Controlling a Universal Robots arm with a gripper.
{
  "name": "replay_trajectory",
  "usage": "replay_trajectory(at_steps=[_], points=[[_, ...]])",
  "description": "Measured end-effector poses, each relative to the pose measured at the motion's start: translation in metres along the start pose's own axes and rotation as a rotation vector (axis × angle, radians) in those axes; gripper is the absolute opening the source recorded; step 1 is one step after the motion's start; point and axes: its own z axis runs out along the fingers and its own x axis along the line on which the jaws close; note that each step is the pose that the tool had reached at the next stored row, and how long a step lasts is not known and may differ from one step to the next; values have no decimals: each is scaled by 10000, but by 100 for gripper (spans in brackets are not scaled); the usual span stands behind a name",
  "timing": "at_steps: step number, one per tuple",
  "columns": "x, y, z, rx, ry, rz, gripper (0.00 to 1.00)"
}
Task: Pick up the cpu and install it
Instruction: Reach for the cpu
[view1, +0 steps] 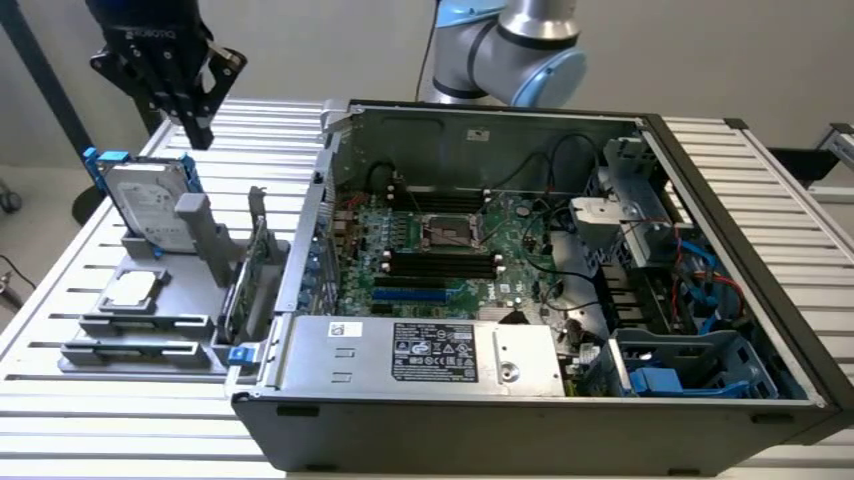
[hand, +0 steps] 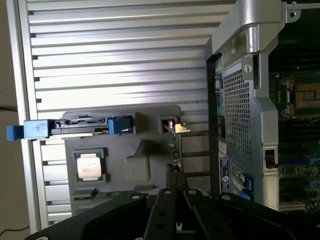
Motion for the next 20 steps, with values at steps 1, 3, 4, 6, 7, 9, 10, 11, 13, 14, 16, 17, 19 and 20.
replay_trajectory(at_steps=[1,3,4,6,7,9,10,11,13,14,16,17,19,20], points=[[45,-3,3,14,0,-1,11],[135,-7,11,42,-3,0,11],[180,-10,15,55,-4,0,11],[274,-16,21,85,-6,-2,11],[319,-18,25,98,-7,-3,11],[409,-24,33,125,-9,-3,11],[454,-26,38,138,-8,-2,11],[499,-29,43,150,-10,-3,11],[590,-35,56,171,-11,-4,11],[636,-38,64,178,-12,-4,11],[728,-44,81,192,-12,-4,11],[774,-46,90,196,-13,-4,11],[863,-52,108,206,-13,-5,11],[910,-55,117,209,-12,-5,11]])
